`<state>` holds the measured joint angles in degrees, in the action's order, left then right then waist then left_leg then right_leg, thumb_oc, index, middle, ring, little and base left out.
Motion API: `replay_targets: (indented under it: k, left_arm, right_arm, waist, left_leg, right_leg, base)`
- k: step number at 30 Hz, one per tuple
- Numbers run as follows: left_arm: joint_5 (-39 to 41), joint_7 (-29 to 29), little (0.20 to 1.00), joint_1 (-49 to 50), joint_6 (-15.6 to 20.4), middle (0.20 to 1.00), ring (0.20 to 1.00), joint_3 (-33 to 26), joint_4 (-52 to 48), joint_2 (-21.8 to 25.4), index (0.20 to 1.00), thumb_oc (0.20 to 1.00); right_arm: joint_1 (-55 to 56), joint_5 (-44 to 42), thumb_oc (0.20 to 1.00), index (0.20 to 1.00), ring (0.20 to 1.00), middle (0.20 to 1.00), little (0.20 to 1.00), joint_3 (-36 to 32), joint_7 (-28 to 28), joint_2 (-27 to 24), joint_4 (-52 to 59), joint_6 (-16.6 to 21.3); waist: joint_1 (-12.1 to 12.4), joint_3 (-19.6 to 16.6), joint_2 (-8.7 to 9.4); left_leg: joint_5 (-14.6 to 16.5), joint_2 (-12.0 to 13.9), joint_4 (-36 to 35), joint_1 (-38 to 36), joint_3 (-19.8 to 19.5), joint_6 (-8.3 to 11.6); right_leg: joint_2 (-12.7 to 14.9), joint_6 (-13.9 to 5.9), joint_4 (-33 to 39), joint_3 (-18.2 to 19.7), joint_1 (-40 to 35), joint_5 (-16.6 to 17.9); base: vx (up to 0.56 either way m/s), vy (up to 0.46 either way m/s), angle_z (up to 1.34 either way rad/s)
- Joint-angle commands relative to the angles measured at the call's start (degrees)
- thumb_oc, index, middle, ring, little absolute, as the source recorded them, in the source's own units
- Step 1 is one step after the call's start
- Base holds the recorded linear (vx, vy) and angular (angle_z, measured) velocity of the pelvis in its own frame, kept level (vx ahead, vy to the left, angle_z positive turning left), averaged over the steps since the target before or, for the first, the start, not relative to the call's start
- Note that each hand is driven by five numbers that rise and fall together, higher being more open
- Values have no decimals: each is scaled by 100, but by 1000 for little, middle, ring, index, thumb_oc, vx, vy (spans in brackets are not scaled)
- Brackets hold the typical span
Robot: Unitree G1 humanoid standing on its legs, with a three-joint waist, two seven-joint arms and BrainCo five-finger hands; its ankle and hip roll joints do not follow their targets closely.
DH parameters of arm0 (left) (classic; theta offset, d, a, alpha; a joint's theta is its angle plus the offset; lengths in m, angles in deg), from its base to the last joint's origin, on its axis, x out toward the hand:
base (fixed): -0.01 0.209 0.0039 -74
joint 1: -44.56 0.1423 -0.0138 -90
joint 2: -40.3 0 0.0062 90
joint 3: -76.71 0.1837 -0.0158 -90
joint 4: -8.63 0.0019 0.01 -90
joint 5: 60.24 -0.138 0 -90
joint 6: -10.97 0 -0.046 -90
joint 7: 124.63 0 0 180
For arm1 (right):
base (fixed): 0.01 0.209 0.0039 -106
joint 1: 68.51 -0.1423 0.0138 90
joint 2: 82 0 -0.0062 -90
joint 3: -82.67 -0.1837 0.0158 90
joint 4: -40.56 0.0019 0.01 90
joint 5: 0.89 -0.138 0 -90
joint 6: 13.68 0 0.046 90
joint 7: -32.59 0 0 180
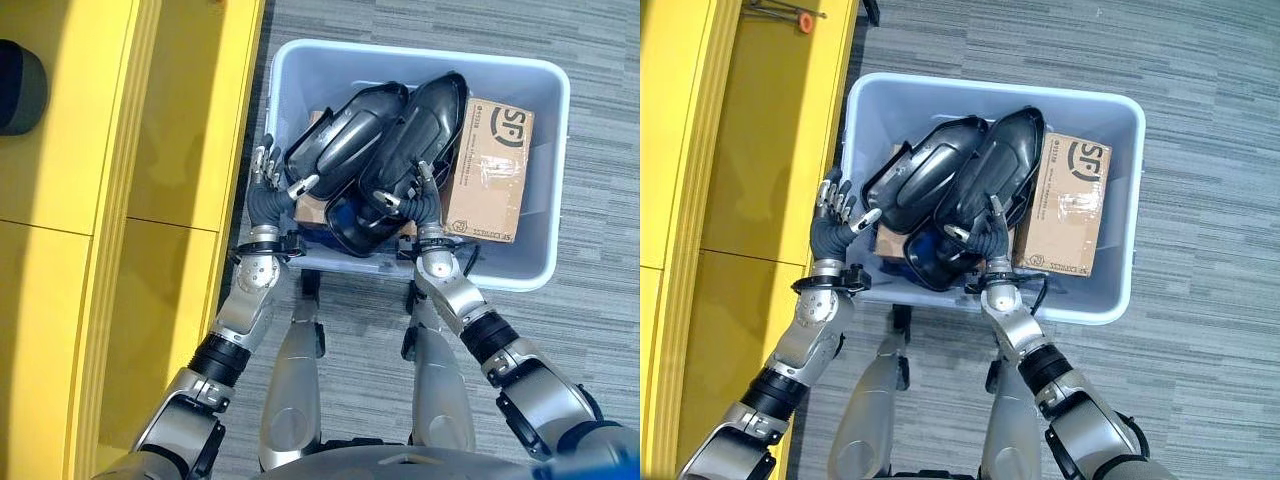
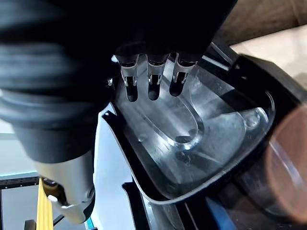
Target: Move parts from the plastic box to the shelf.
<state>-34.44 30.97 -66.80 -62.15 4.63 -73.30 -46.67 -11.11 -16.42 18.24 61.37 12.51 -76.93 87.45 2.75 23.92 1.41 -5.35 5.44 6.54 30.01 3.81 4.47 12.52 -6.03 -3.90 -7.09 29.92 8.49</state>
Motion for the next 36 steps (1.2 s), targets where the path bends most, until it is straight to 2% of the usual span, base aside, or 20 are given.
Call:
replay_targets:
  k: [1, 12, 28, 36]
  left_arm:
    - [-56, -86, 1000, -113, 207, 1000, 1000, -50, -399, 140, 1000, 1000]
    - [3, -120, 1000, -167, 225, 1000, 1000, -7, -456, 166, 1000, 1000]
    - [144, -123, 1000, -252, 306, 1000, 1000, 134, -608, 279, 1000, 1000]
    - [149, -166, 1000, -293, 274, 1000, 1000, 190, -625, 305, 1000, 1000]
  right_arm:
    - [-273, 110, 1000, 1000, 1000, 1000, 1000, -27, 7, -10, 434, 197]
    - [-757, 184, 1000, 1000, 1000, 1000, 1000, -121, 201, -17, 230, 139]
    - [-1801, 109, 1000, 1000, 1000, 1000, 1000, -316, 607, -60, -1111, -78]
    - [-2060, -17, 1000, 1000, 1000, 1000, 1000, -430, 772, -5, -1610, -140]
  waist:
    - [15, 5, -98]
    - [120, 77, -129]
    - [417, 257, -217]
    - [497, 343, -203]
  left_leg:
    - [59, -282, 191, 184, 40, -129]
    - [58, -323, 180, 256, -4, -130]
    - [88, -379, 254, 469, -146, -193]
    - [128, -418, 313, 597, -223, -231]
  right_leg:
    - [257, -393, -267, 96, -218, 60]
    - [291, -405, -274, 22, -183, 52]
    - [323, -399, -383, -115, -75, 11]
    - [363, -398, -433, -200, -36, -7]
  base:
    - [-11, 17, 4]
    - [1, 0, 1]
    - [3, 6, 5]
    - [14, 23, 9]
